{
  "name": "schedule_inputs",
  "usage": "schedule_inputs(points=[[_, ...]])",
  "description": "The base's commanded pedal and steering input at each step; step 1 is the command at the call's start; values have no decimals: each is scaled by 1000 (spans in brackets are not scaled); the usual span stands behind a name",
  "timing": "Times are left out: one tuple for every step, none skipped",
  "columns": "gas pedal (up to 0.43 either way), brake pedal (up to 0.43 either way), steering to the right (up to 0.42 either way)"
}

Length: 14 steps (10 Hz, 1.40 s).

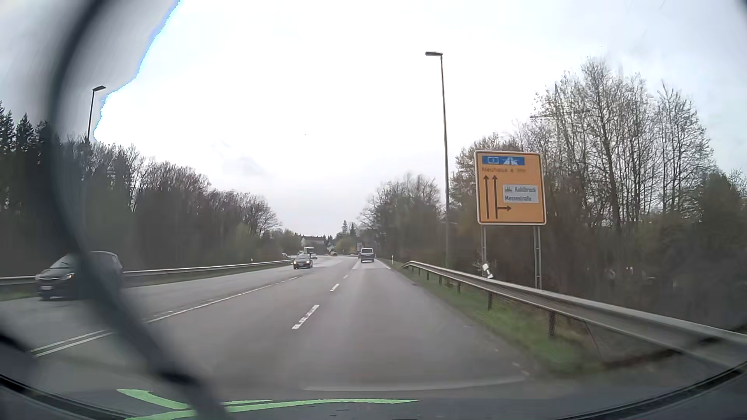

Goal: Follow the waypoints while adhering to traffic rules and regulations

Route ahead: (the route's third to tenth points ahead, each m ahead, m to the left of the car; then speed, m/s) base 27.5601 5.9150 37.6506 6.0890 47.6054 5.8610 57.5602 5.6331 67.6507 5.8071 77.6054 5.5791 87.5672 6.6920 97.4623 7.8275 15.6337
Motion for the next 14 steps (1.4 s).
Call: schedule_inputs(points=[[248, 0, 0], [248, 0, 0], [248, 0, -1], [248, 0, -1], [248, 0, -1], [248, 0, 0], [248, 0, -1], [248, 0, 0], [248, 0, -1], [248, 0, 0], [248, 0, -1], [248, 0, 0], [240, 0, 0], [228, 0, 0]])
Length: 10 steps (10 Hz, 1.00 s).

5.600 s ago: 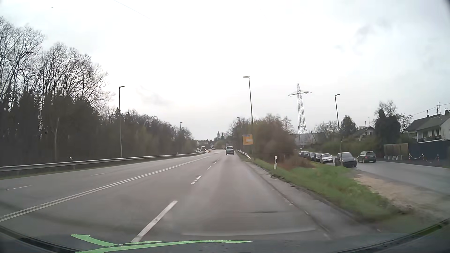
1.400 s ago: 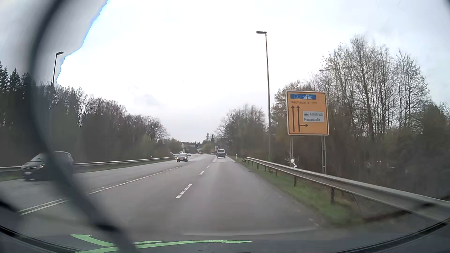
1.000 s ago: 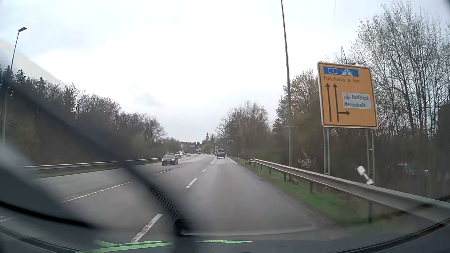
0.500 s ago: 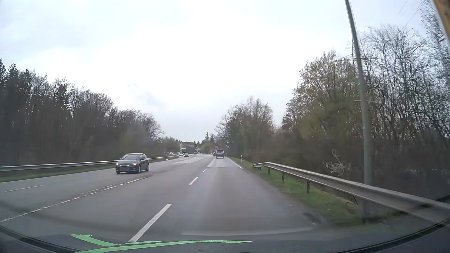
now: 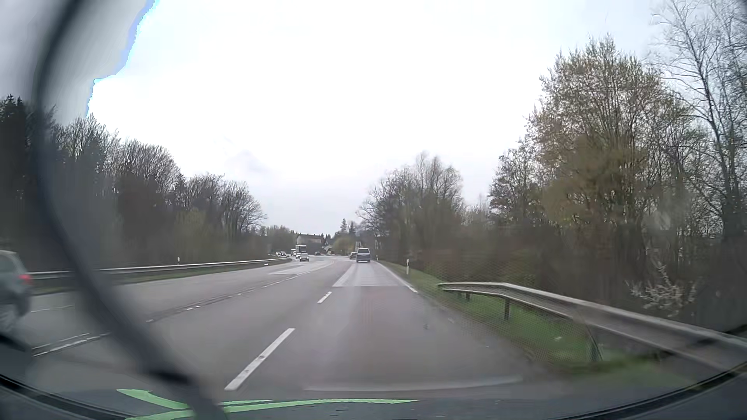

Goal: Follow the waypoints while adhering to traffic rules and regulations

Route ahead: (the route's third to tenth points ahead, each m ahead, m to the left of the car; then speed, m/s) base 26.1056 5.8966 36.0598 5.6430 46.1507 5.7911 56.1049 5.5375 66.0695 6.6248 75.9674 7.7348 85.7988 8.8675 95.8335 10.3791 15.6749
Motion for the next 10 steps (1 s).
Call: schedule_inputs(points=[[228, 0, 0], [228, 0, 0], [228, 0, 0], [220, 0, 0], [220, 0, 0], [220, 0, 0], [220, 0, 1], [220, 0, 1], [220, 0, 0], [220, 0, 1]])
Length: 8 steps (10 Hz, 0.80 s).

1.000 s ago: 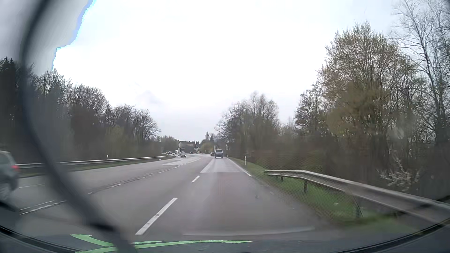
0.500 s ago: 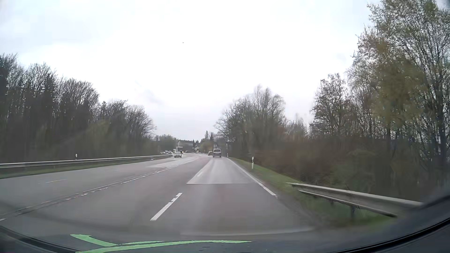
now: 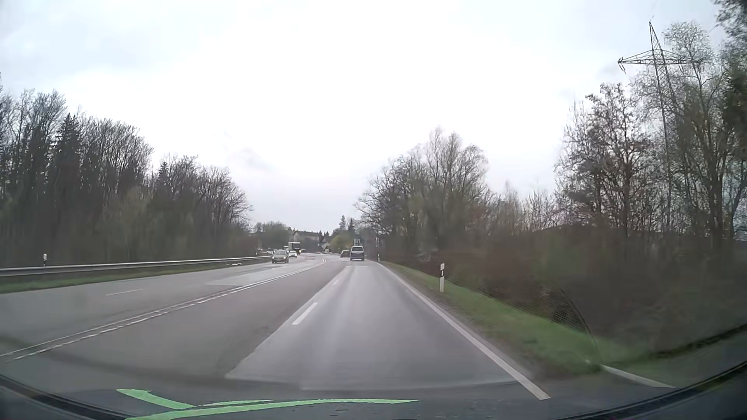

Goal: Follow the waypoints while adhering to traffic rules and regulations

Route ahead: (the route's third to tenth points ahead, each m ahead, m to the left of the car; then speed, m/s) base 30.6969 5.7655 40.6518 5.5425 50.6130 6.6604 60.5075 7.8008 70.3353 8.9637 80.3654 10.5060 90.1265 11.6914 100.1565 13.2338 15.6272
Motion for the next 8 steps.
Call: schedule_inputs(points=[[220, 0, 0], [220, 0, 1], [220, 0, 0], [220, 0, 0], [220, 0, -1], [220, 0, -1], [220, 0, -1], [220, 0, -1]])
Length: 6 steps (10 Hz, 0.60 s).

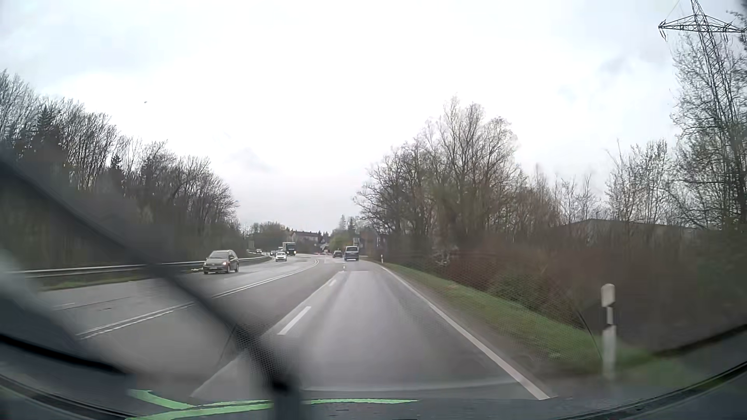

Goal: Follow the waypoints while adhering to traffic rules and regulations

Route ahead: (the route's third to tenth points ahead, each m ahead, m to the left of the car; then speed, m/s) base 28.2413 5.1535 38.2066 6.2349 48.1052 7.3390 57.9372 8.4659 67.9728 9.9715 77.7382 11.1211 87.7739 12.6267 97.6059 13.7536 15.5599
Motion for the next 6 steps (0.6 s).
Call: schedule_inputs(points=[[220, 0, -1], [220, 0, -1], [220, 0, -1], [220, 0, -1], [220, 0, -1], [220, 0, -1]])
